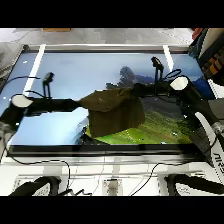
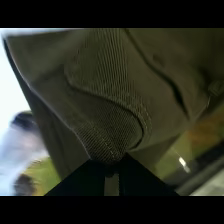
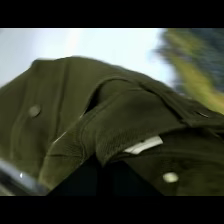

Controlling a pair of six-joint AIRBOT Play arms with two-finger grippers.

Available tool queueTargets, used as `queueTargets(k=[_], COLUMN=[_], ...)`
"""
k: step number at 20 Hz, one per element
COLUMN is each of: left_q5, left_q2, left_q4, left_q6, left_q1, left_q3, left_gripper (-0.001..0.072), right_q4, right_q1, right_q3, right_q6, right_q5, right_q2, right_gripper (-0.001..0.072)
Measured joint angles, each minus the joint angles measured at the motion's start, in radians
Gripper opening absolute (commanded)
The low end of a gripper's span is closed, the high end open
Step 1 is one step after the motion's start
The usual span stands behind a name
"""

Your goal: Fold the clothes and pants, and hang the long-sleeved shirts on hangers.

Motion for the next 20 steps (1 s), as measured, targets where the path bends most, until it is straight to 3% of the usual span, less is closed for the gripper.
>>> queueTargets(k=[8,9,10,11,12,17,18,19,20], left_q5=[-0.072,-0.077,-0.078,-0.077,-0.077,-0.063,-0.059,-0.056,-0.056], left_q2=[-0.115,-0.136,-0.155,-0.175,-0.191,-0.224,-0.226,-0.226,-0.225], left_q4=[0.022,0.037,0.052,0.064,0.072,0.089,0.092,0.092,0.092], left_q6=[-0.075,-0.077,-0.078,-0.081,-0.082,-0.073,-0.072,-0.070,-0.069], left_q1=[-0.164,-0.179,-0.187,-0.194,-0.199,-0.190,-0.180,-0.168,-0.157], left_q3=[-0.010,-0.010,-0.011,-0.011,-0.011,0.014,0.027,0.043,0.057], left_gripper=[0.0030,0.0048,0.0264,0.0670,0.0671,0.0667,0.0667,0.0667,0.0666], right_q4=[-0.202,-0.217,-0.228,-0.243,-0.259,-0.394,-0.437,-0.473,-0.499], right_q1=[-0.161,-0.165,-0.169,-0.171,-0.174,-0.203,-0.222,-0.246,-0.281], right_q3=[-0.055,-0.082,-0.113,-0.141,-0.167,-0.142,-0.111,-0.080,-0.055], right_q6=[0.006,0.006,0.007,0.007,0.006,-0.006,-0.010,-0.017,-0.033], right_q5=[0.401,0.427,0.446,0.455,0.459,0.421,0.417,0.412,0.399], right_q2=[-0.039,-0.040,-0.041,-0.041,-0.041,-0.042,-0.042,-0.042,-0.042], right_gripper=[0.0032,0.0074,0.0282,0.0563,0.0661,0.0655,0.0574,0.0406,0.0299])
